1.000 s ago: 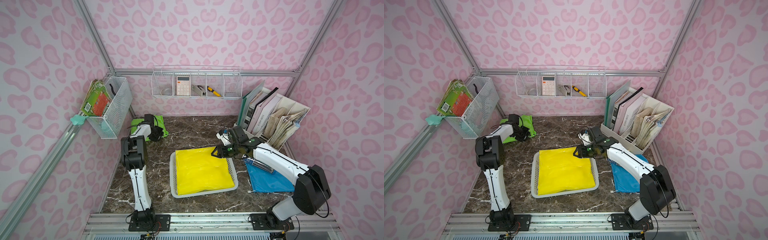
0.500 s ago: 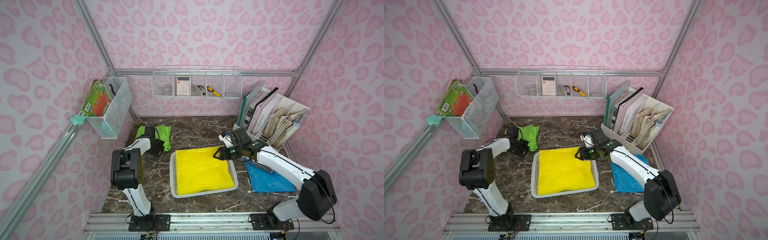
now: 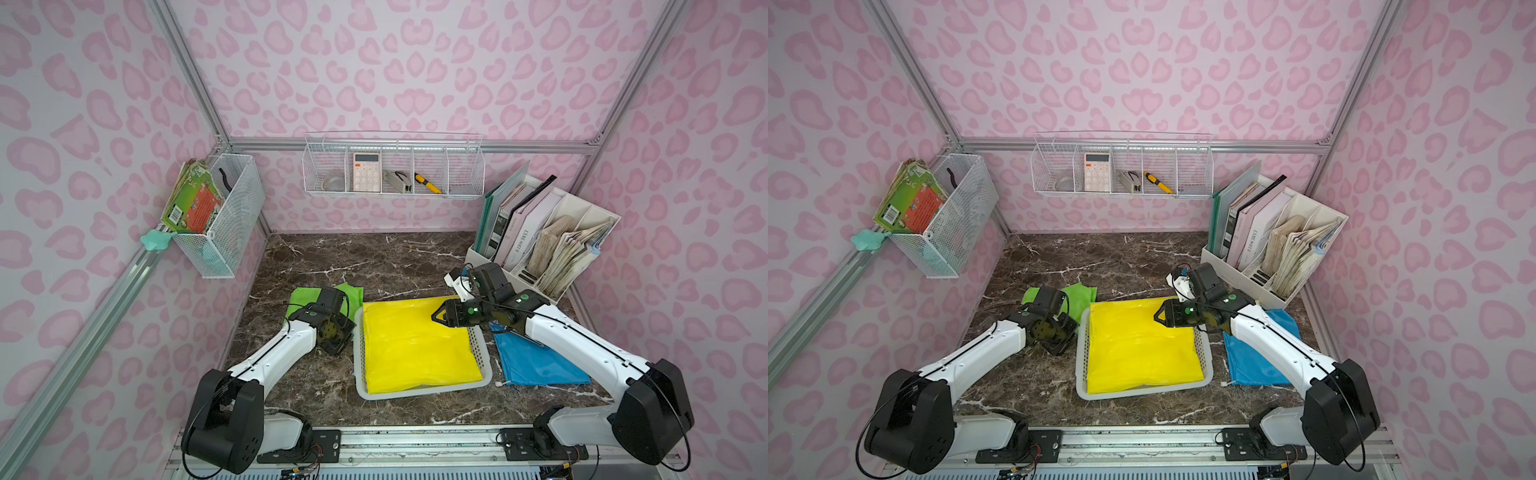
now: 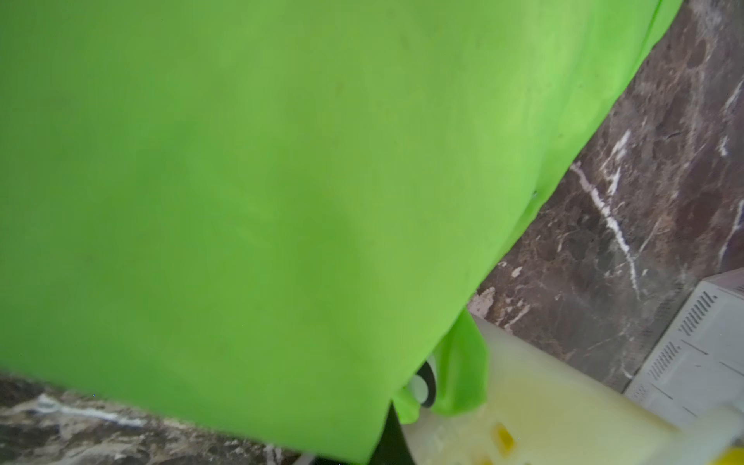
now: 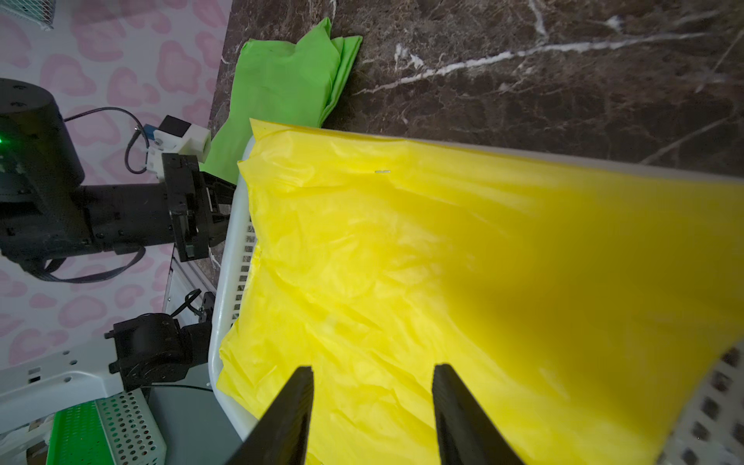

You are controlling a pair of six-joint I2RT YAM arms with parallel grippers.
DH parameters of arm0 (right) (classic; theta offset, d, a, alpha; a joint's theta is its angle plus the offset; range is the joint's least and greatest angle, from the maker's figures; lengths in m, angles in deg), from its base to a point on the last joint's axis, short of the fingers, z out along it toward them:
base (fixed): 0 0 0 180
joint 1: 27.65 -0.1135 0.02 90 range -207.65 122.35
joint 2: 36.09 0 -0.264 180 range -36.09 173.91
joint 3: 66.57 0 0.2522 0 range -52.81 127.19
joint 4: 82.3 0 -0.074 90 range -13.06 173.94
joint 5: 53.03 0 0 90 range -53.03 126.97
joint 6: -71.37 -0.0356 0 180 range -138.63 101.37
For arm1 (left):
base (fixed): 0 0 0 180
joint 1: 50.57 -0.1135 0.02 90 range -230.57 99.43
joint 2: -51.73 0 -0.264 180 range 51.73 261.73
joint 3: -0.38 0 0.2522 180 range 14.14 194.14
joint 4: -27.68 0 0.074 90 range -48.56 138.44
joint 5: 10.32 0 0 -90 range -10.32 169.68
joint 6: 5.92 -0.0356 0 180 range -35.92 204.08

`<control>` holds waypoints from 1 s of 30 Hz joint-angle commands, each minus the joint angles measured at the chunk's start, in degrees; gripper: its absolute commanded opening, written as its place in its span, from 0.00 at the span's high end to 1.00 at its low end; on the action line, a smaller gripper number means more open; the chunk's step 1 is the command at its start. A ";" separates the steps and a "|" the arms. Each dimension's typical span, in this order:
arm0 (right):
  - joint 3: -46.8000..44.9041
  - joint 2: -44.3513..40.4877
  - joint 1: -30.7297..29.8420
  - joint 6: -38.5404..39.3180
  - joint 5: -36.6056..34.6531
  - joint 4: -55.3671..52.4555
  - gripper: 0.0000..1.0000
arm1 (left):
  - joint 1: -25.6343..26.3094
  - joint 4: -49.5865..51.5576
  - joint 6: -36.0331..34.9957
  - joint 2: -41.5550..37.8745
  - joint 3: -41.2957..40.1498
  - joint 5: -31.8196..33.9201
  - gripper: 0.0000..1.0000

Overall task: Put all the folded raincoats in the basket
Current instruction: Move the basket to the center of the board.

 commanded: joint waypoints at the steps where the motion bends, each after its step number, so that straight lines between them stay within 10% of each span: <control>1: 1.04 -0.40 -0.01 -0.59 -0.77 0.24 0.49 | 4.63 -0.54 2.29 3.64 3.71 0.49 0.96; 6: 2.46 -0.50 0.24 -0.38 -1.84 -0.77 0.48 | 12.37 -3.68 3.55 10.69 10.77 -0.27 0.94; 11: 1.78 -0.75 0.33 -1.59 -1.59 -0.52 0.47 | 15.64 -2.68 2.23 13.34 14.74 -1.25 0.52; 18: 3.72 -1.79 -1.27 -6.14 -2.08 1.00 0.43 | 14.13 4.82 -5.35 12.02 17.85 -4.87 0.33; 30: 4.44 -0.27 -19.53 -24.88 -15.38 13.51 0.41 | -12.18 20.11 -21.21 -3.09 18.08 -8.58 0.24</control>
